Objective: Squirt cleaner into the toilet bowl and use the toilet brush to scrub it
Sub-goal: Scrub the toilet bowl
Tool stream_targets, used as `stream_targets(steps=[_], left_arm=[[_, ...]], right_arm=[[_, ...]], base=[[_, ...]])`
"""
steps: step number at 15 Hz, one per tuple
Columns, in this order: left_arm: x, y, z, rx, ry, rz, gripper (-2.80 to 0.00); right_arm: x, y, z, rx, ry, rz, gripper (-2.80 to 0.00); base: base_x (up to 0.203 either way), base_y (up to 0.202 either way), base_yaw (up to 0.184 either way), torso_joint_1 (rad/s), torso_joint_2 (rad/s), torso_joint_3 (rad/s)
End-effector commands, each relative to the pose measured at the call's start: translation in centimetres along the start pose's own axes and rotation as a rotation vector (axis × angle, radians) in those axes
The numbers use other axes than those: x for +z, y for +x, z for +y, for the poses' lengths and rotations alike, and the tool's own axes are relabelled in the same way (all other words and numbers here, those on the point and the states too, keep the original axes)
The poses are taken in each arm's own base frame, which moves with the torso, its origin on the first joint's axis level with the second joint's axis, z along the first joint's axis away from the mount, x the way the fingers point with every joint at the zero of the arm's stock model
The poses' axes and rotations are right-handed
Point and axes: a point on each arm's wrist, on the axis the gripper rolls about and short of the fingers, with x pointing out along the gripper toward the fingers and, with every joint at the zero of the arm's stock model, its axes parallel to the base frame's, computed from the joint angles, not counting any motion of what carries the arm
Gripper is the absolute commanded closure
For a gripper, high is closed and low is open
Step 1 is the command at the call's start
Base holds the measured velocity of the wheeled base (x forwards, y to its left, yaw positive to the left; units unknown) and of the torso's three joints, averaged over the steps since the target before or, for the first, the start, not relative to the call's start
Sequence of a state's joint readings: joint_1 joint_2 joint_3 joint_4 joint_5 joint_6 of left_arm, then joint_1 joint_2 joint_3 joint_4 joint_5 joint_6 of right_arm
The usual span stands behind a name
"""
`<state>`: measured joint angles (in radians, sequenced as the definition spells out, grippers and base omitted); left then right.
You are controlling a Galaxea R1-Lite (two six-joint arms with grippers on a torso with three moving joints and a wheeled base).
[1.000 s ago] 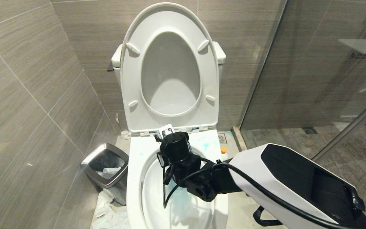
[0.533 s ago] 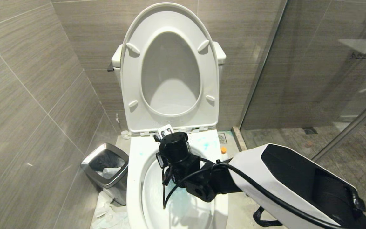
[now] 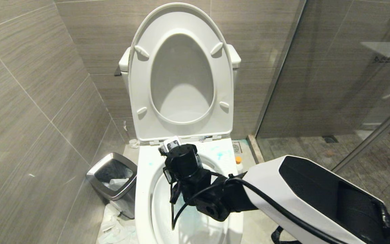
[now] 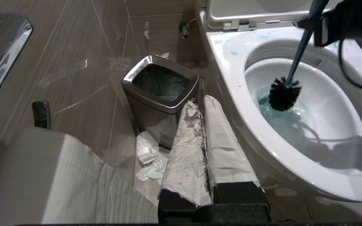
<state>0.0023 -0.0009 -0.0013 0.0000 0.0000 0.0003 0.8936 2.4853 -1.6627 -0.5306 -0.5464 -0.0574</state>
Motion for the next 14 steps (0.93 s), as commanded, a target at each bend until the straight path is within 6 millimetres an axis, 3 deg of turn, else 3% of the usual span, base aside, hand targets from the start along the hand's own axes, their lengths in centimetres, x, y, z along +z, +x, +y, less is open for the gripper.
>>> stream_targets(steps=[1,6,14], left_arm=[[0.0,0.0,0.0,0.001,0.000,0.001,0.00],[0.0,0.0,0.0,0.001,0.000,0.001,0.00],[0.0,0.0,0.0,0.000,0.000,0.002,0.00]], right_arm=[[5.0,-4.3,-0.7,0.030,0.034,-0.086,0.00],[10.6,-11.3,-1.5,0.096,0.054,-0.201,0.00],[13.8,-16.0,-4.9,0.128,0.038,-0.201,0.00]], base=[[0.000,0.000,0.000,0.000,0.00,0.000],[0.000,0.000,0.000,0.000,0.00,0.000],[0.000,0.000,0.000,0.000,0.00,0.000]])
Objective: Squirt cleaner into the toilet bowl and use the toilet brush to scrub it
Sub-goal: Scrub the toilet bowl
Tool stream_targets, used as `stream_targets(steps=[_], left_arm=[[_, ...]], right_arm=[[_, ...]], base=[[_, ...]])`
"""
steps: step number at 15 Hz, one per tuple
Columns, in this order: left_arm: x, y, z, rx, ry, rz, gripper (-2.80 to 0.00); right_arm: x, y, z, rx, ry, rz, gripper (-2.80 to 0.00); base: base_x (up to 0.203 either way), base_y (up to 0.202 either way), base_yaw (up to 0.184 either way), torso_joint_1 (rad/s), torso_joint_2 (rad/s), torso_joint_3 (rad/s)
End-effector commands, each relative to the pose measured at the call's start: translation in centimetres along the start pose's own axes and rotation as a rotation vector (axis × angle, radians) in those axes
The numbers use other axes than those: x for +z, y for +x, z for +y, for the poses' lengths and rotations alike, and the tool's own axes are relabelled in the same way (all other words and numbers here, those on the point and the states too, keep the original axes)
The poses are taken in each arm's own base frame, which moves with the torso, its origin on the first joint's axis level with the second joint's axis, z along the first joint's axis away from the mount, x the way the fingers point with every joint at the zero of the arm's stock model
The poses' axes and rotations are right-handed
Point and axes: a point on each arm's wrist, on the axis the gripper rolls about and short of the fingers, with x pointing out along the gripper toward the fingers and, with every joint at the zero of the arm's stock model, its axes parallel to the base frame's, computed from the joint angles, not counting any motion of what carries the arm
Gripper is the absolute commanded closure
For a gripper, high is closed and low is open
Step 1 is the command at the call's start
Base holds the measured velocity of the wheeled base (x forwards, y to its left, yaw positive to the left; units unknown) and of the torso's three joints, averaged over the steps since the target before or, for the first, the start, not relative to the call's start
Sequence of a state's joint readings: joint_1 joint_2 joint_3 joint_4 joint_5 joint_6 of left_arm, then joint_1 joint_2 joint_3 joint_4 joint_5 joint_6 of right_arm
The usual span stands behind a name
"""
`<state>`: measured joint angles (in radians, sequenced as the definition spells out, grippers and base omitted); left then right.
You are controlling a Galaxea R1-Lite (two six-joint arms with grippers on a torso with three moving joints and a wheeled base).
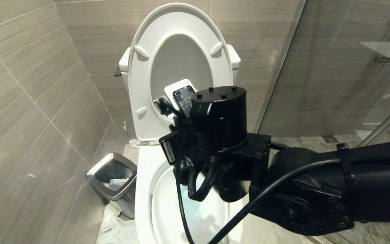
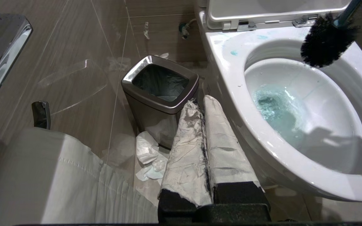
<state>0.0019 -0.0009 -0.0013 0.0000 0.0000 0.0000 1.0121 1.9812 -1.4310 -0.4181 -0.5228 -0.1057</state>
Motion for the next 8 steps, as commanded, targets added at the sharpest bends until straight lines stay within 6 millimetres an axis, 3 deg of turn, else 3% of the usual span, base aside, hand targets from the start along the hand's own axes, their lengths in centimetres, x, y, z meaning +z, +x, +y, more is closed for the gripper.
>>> stream_targets(steps=[1,4,8], left_arm=[[0.0,0.0,0.0,0.001,0.000,0.001,0.00],[0.0,0.0,0.0,0.001,0.000,0.001,0.00],[0.0,0.0,0.0,0.000,0.000,0.001,0.00]], right_arm=[[2.7,-1.1,-0.9,0.005,0.026,-0.047,0.00],[4.6,-2.0,-1.6,0.058,0.019,-0.042,0.00],[5.1,-2.3,-2.7,0.073,0.027,-0.052,0.00]], base=[[0.000,0.000,0.000,0.000,0.00,0.000],[0.000,0.000,0.000,0.000,0.00,0.000],[0.000,0.000,0.000,0.000,0.00,0.000]])
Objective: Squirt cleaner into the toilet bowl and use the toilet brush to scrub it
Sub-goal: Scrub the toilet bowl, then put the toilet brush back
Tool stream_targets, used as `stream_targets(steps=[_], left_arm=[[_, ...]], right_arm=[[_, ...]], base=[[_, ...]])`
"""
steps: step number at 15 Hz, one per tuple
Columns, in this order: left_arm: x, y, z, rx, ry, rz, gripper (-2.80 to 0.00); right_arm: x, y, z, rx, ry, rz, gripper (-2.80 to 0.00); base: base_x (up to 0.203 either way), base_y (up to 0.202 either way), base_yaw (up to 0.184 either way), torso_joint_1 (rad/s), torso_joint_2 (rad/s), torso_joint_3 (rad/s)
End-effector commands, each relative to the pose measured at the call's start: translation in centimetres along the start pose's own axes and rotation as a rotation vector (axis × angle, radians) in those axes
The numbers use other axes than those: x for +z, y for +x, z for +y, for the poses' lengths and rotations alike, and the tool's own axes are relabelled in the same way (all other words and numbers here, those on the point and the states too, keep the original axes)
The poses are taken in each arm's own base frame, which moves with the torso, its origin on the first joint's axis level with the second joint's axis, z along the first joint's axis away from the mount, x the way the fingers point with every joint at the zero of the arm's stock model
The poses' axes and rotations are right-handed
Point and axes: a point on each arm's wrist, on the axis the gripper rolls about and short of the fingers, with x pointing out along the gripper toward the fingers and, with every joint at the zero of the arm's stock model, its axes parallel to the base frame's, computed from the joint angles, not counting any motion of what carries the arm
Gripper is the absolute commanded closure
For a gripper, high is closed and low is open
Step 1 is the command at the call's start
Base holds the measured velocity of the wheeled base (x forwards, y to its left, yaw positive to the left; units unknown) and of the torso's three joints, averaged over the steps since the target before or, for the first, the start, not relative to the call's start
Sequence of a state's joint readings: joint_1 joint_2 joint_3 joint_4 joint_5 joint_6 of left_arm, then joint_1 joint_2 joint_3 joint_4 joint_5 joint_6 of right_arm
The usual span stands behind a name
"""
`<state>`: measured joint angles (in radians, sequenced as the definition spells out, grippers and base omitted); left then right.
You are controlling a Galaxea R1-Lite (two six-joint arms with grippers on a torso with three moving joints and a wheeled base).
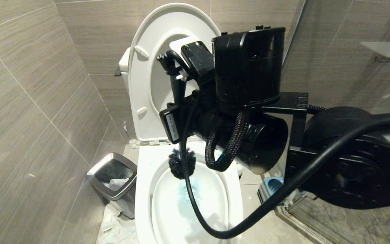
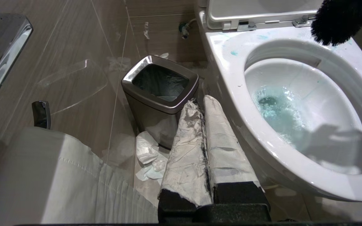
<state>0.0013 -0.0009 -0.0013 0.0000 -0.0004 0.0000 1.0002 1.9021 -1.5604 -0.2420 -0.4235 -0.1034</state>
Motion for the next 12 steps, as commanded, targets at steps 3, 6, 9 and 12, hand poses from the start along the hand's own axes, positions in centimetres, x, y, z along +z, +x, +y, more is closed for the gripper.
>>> stream_targets(steps=[3,6,9,12], left_arm=[[-0.03,0.02,0.00,0.002,0.000,0.002,0.00],[0.01,0.00,0.00,0.001,0.000,0.001,0.00],[0.01,0.01,0.00,0.001,0.000,0.001,0.00],[0.01,0.01,0.00,0.002,0.000,0.001,0.00]], right_arm=[[0.39,-0.93,-1.15,0.039,0.007,0.027,0.00],[0.33,-0.86,-1.60,0.062,0.026,0.043,0.00],[0.21,-0.68,-1.78,0.077,0.026,0.046,0.00],[-0.13,-0.65,-1.79,0.079,0.022,0.057,0.00]], base=[[0.000,0.000,0.000,0.000,0.00,0.000],[0.000,0.000,0.000,0.000,0.00,0.000],[0.000,0.000,0.000,0.000,0.00,0.000],[0.000,0.000,0.000,0.000,0.00,0.000]])
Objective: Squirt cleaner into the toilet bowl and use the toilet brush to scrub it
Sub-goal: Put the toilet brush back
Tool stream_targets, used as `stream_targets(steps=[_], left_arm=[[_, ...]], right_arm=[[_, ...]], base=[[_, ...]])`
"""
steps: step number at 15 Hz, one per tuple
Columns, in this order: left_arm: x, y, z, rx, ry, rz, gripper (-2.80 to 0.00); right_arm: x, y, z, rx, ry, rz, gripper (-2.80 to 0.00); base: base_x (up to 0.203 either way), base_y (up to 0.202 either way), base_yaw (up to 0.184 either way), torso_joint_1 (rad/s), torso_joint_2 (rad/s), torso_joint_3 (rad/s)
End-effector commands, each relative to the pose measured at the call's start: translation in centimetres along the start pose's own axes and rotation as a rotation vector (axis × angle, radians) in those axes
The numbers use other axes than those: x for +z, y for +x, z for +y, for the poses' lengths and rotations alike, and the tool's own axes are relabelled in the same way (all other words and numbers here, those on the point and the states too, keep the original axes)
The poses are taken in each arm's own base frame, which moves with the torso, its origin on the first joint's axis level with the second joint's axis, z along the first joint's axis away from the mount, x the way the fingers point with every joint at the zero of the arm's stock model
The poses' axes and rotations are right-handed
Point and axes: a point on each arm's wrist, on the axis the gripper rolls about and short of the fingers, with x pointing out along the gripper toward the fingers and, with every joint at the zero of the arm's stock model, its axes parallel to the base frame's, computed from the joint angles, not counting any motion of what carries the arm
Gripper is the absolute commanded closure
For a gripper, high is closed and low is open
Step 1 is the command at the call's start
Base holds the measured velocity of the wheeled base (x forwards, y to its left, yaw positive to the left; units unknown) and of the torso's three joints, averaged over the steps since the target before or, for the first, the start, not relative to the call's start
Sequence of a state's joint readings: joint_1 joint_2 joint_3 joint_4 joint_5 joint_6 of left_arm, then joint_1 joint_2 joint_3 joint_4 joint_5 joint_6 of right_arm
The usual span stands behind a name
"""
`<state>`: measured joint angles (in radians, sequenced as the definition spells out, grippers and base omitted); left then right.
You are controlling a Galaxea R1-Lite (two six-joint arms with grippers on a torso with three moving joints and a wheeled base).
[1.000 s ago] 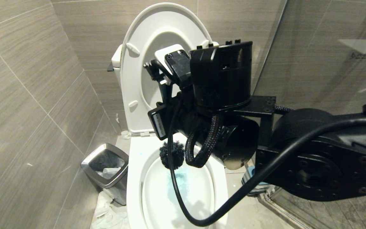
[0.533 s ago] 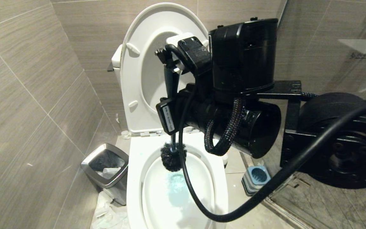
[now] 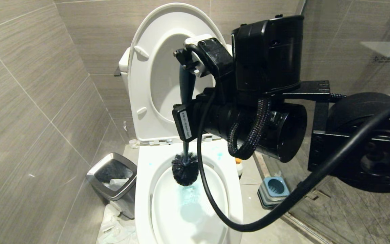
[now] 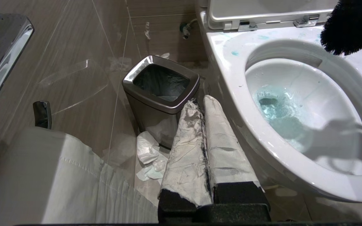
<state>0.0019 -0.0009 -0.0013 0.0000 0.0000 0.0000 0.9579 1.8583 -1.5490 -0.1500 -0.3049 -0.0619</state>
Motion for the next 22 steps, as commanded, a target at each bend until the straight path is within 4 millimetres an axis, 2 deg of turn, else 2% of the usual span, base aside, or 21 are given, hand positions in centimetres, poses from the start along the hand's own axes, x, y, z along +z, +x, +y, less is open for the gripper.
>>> stream_targets(steps=[1,4,6,9,12,18,20,22], left_arm=[[0.0,0.0,0.0,0.000,0.000,0.001,0.00],[0.0,0.0,0.0,0.001,0.000,0.002,0.00],[0.0,0.0,0.0,0.000,0.000,0.001,0.00],[0.0,0.0,0.0,0.001,0.000,0.001,0.00],[0.0,0.0,0.0,0.001,0.000,0.002,0.00],[0.0,0.0,0.0,0.001,0.000,0.001,0.00],[0.0,0.0,0.0,0.000,0.000,0.001,0.00],[0.0,0.0,0.0,0.001,0.001,0.001,0.00]], right_arm=[[-0.3,0.0,0.0,-0.001,-0.003,0.008,0.00],[0.1,-0.8,-0.4,-0.006,0.002,-0.001,0.00],[0.5,-1.4,-1.8,-0.036,0.013,-0.011,0.00],[0.8,-2.3,-5.3,-0.129,0.029,-0.004,0.00],[0.3,-3.0,-9.8,-0.257,0.046,0.015,0.00],[-3.0,-4.9,-19.9,-0.546,0.094,0.106,0.00],[-4.8,-5.7,-22.5,-0.612,0.112,0.131,0.00],[-7.2,-6.0,-23.9,-0.634,0.124,0.162,0.00]], base=[[0.000,0.000,0.000,0.000,0.00,0.000],[0.000,0.000,0.000,0.000,0.00,0.000],[0.000,0.000,0.000,0.000,0.00,0.000],[0.000,0.000,0.000,0.000,0.00,0.000],[0.000,0.000,0.000,0.000,0.00,0.000],[0.000,0.000,0.000,0.000,0.00,0.000],[0.000,0.000,0.000,0.000,0.00,0.000],[0.000,0.000,0.000,0.000,0.00,0.000]])
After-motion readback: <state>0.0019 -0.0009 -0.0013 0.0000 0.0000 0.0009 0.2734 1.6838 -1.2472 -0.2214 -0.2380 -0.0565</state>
